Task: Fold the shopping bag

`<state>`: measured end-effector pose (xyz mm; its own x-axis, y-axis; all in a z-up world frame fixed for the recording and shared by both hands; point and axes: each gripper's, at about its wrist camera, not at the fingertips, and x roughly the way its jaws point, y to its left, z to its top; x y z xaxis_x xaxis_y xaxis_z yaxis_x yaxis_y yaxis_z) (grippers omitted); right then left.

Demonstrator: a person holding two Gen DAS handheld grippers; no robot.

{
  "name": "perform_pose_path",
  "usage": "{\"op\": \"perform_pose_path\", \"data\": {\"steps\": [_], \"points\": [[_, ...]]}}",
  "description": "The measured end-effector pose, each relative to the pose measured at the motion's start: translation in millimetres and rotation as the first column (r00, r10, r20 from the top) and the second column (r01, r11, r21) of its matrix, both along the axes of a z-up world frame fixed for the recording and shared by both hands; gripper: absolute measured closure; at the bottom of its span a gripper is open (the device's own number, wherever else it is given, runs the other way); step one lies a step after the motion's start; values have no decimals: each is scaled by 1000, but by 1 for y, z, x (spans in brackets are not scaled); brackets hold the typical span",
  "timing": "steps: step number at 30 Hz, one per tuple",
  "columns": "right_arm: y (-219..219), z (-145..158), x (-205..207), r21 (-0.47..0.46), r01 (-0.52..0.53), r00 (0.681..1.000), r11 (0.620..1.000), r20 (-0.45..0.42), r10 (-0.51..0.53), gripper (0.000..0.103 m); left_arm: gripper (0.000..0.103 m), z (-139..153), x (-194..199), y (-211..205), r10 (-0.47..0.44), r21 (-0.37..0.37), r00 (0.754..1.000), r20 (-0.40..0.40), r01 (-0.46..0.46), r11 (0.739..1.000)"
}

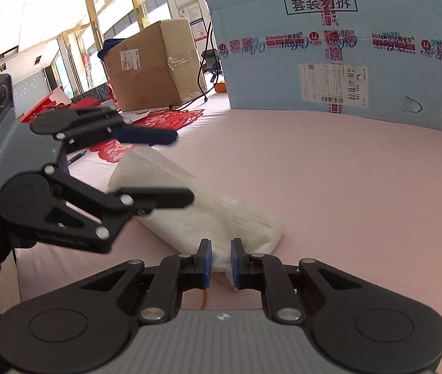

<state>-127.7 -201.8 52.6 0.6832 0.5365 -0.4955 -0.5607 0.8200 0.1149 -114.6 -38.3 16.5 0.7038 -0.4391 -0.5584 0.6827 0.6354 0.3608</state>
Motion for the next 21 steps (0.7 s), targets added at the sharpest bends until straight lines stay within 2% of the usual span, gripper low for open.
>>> {"op": "perform_pose_path", "data": {"steps": [3, 7, 10, 14, 16, 17, 19, 21], "points": [[-7, 8, -19, -31, 15, 1000, 999, 17, -15, 84, 53, -5, 11, 13, 10, -78, 998, -63, -15, 997], [-4, 5, -22, -73, 0, 998, 997, -64, -5, 84, 47, -12, 25, 30, 30, -196, 988, -154, -60, 979], [6, 1, -20, -115, -5, 995, 993, -102, -7, 83, 42, -13, 28, 34, 41, -217, 984, -172, -79, 973], [36, 3, -23, -253, -39, 997, 967, -74, 21, 56, 42, -13, 25, 32, 44, -210, 987, -153, -76, 975], [44, 3, -25, -295, -37, 997, 955, -72, 16, 56, 41, -13, 26, 33, 46, -213, 987, -156, -78, 974], [44, 4, -24, -293, -34, 996, 956, -84, 9, 57, 38, -13, 27, 33, 51, -215, 986, -161, -85, 973], [41, 5, -22, -280, -13, 996, 960, -90, -13, 71, 35, -14, 31, 35, 70, -220, 983, -172, -107, 970], [37, 6, -25, -280, 6, 997, 960, -78, -29, 93, 35, -14, 35, 37, 80, -226, 980, -181, -121, 967]]}}
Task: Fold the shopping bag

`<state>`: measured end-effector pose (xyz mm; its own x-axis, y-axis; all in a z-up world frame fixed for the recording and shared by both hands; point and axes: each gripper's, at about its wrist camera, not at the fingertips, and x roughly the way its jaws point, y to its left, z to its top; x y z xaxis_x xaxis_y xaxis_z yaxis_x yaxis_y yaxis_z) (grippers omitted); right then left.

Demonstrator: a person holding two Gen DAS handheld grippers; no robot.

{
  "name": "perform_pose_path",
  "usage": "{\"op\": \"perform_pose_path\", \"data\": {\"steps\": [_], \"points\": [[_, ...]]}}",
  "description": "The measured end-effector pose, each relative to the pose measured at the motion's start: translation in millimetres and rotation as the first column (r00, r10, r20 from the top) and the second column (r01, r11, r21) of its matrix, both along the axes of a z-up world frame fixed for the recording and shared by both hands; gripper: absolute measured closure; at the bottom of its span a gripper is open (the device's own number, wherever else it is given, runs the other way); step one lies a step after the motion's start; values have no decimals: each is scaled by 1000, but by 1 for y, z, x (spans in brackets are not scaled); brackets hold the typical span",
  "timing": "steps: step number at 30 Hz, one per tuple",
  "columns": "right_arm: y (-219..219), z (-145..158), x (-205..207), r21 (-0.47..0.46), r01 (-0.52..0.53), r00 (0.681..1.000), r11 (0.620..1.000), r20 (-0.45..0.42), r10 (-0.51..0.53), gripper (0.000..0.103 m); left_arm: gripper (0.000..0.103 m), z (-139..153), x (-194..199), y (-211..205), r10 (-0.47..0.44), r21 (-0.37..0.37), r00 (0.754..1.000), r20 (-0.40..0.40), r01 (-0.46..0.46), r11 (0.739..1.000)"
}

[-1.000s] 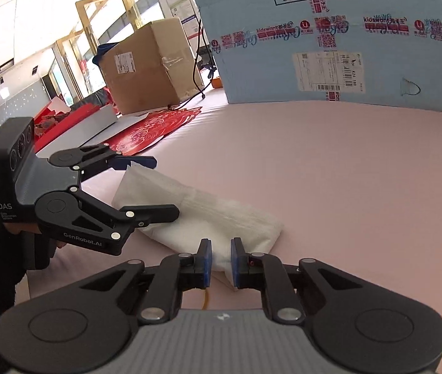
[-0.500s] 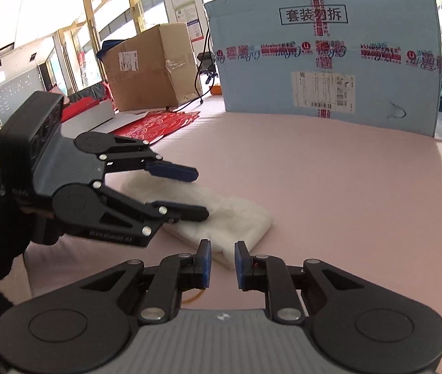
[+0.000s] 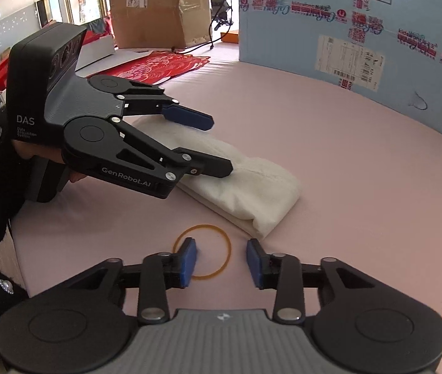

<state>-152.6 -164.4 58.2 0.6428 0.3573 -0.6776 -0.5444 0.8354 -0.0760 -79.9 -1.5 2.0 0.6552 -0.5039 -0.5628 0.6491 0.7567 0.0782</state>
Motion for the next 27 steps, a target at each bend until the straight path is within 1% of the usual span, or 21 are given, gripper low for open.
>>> {"op": "perform_pose_path", "data": {"steps": [1, 2, 6, 7, 8, 10, 13, 18, 21, 22, 23, 24, 26, 27], "points": [[-4, 1, -1, 15, 6, 1000, 1000, -7, -5, 99, 35, 0, 1, 1, 2, -2, 1000, -2, -2, 1000], [-8, 1, -2, 32, 12, 1000, 999, -16, -11, 102, 35, 0, 2, 1, 4, -4, 1000, -4, -4, 1000], [-26, 4, -3, 101, 65, 997, 993, -41, -61, 102, 33, -1, 4, 2, 12, -6, 1000, -8, -12, 1000], [-32, 6, -2, 132, 86, 995, 988, -52, -80, 102, 32, -2, 5, 3, 15, -9, 1000, -10, -15, 1000], [-38, 8, -1, 164, 114, 992, 980, -68, -104, 102, 32, -2, 6, 3, 19, -11, 1000, -13, -19, 1000], [-47, 10, 5, 191, 164, 985, 968, -88, -149, 102, 31, -2, 6, 4, 21, -13, 1000, -14, -21, 1000], [-61, 8, 16, 239, 237, 967, 942, -155, -204, 102, 31, -2, 9, 7, 18, -17, 1000, -18, -18, 1000], [-73, 8, 33, 310, 303, 942, 901, -239, -234, 102, 29, -2, 10, 8, 22, -25, 999, -27, -23, 999], [-80, 6, 47, 374, 366, 919, 852, -290, -267, 102, 29, -1, 6, 6, 19, -16, 1000, -2, -19, 1000], [-82, 4, 51, 401, 388, 910, 830, -308, -276, 102, 29, 0, 3, 6, 15, -15, 1000, 12, -15, 1000], [-85, 2, 55, 451, 404, 904, 796, -328, -273, 102, 30, 2, 0, 5, 6, -18, 999, 33, -5, 1000], [-87, 0, 57, 478, 412, 900, 775, -345, -266, 102, 30, 4, -3, 5, -6, -29, 998, 56, 8, 1000], [-93, -8, 59, 514, 458, 877, 725, -396, -273, 102, 30, 10, -8, 3, -36, -55, 995, 92, 41, 998], [-95, -11, 59, 526, 469, 871, 710, -409, -272, 102, 30, 11, -10, 0, -57, -59, 993, 108, 63, 996]]}}
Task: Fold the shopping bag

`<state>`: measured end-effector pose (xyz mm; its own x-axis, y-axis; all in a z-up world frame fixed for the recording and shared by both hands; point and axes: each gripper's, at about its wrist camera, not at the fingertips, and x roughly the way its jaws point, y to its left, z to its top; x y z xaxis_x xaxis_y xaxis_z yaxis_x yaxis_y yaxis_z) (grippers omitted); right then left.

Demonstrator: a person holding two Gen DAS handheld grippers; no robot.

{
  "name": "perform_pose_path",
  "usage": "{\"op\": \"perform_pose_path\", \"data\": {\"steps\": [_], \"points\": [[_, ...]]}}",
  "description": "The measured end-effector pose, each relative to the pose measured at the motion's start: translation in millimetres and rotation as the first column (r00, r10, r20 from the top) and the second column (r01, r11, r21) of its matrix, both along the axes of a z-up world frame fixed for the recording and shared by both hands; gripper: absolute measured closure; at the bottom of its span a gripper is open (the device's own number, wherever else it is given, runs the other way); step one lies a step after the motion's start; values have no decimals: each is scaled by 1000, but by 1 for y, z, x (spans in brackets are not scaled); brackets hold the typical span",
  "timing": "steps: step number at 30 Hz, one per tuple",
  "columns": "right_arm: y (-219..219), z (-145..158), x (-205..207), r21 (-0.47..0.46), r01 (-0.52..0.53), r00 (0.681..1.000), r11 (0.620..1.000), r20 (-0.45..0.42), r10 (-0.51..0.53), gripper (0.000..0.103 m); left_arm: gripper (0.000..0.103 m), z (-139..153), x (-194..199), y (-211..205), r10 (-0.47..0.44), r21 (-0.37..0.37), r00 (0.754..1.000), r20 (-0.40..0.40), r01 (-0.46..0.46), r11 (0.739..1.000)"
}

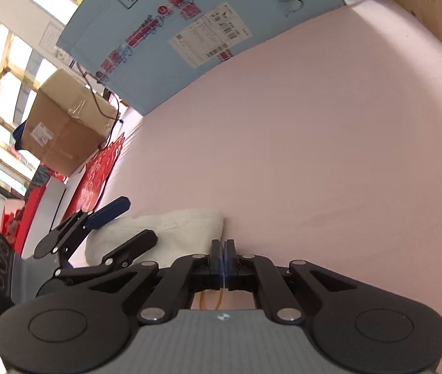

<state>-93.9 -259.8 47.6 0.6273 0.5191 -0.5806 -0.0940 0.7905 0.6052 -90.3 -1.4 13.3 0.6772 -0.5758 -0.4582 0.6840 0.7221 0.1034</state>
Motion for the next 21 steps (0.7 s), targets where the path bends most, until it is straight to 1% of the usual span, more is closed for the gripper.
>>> {"op": "perform_pose_path", "data": {"steps": [1, 2, 4, 5, 9, 11, 13, 15, 17, 19, 21], "points": [[-2, -1, -1, 7, 0, 1000, 1000, -5, 0, 102, 30, 0, -1, -4, -23, 11, 1000, 6, 22, 1000], [-2, -1, -3, 1, -7, 1000, 1000, -5, 7, 99, 30, -2, 0, -10, -42, 37, 999, -2, 42, 998], [-1, 2, -7, -24, -33, 999, 999, -7, 33, 96, 30, -11, 3, -23, -41, 113, 999, -29, 44, 993], [0, 3, -8, -43, -46, 999, 998, -10, 46, 96, 30, -13, 3, -26, -39, 130, 999, -33, 43, 991], [7, 8, -12, -118, -105, 995, 988, -9, 104, 95, 29, -14, 2, -28, -36, 133, 999, -32, 40, 990], [15, 11, -13, -181, -133, 991, 974, 4, 136, 94, 29, -14, 2, -28, -36, 131, 999, -34, 40, 991], [25, 15, -16, -259, -164, 985, 952, 17, 175, 93, 29, -15, 2, -28, -36, 129, 999, -35, 40, 991], [37, 20, -19, -352, -202, 974, 914, 26, 226, 92, 29, -15, 2, -28, -36, 126, 999, -37, 41, 991], [42, 23, -20, -386, -225, 967, 894, 20, 253, 89, 29, -15, 3, -27, -37, 124, 999, -40, 41, 991], [45, 25, -20, -412, -246, 961, 877, 11, 275, 89, 29, -15, 3, -28, -37, 124, 999, -39, 41, 991], [50, 29, -22, -462, -280, 950, 842, -6, 312, 89, 29, -15, 2, -28, -37, 123, 999, -39, 41, 992]]}}
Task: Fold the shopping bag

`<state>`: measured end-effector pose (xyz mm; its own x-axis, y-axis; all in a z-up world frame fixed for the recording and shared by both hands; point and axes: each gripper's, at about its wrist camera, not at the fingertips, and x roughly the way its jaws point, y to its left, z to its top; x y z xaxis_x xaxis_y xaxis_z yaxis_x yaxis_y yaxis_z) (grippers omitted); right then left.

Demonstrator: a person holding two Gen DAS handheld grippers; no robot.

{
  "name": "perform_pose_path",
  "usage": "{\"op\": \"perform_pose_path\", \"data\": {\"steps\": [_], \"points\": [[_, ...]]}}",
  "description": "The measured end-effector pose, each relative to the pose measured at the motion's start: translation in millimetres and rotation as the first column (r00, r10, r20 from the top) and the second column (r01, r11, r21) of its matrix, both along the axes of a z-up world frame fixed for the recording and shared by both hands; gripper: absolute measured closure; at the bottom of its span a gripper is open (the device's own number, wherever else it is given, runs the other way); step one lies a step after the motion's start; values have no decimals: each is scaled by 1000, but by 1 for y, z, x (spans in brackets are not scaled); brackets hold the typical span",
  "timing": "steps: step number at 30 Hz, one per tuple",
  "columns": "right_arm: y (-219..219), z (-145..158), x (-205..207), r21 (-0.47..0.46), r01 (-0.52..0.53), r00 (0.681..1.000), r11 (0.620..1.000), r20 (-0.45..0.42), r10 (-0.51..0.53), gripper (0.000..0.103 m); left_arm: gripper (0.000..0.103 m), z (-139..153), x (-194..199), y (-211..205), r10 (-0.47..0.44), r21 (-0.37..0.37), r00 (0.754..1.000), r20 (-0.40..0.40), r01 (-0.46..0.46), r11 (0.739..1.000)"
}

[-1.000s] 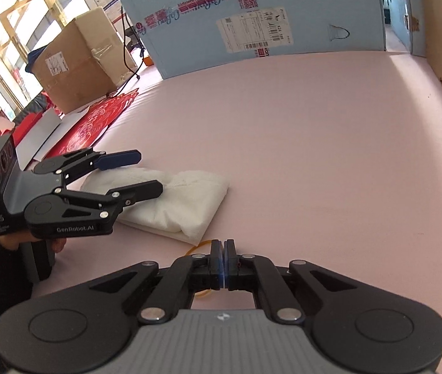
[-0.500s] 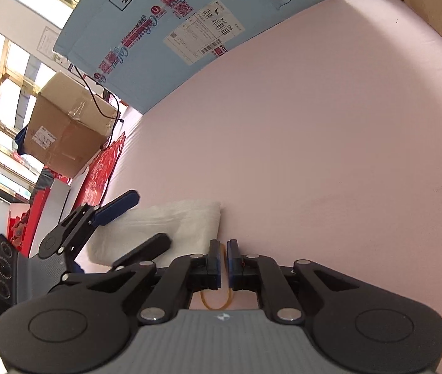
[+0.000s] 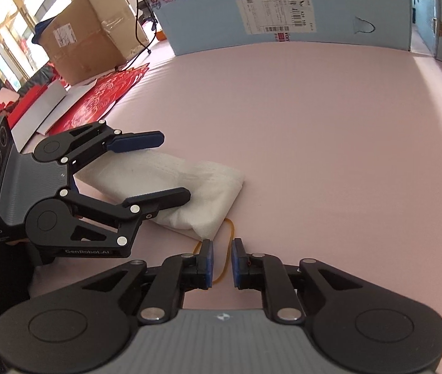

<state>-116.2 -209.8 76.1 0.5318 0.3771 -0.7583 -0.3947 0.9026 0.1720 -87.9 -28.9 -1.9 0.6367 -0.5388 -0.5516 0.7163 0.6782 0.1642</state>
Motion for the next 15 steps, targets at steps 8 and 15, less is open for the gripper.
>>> {"op": "perform_pose_path", "data": {"steps": [8, 15], "points": [[13, -2, -11, -116, -45, 997, 992, 61, 52, 92, 29, 0, -2, -2, 1, 9, 1000, 16, -1, 1000], [-64, -30, -4, 538, 212, 977, 816, -125, -171, 102, 29, 0, -8, -6, 2, 36, 998, 56, -4, 999]]}}
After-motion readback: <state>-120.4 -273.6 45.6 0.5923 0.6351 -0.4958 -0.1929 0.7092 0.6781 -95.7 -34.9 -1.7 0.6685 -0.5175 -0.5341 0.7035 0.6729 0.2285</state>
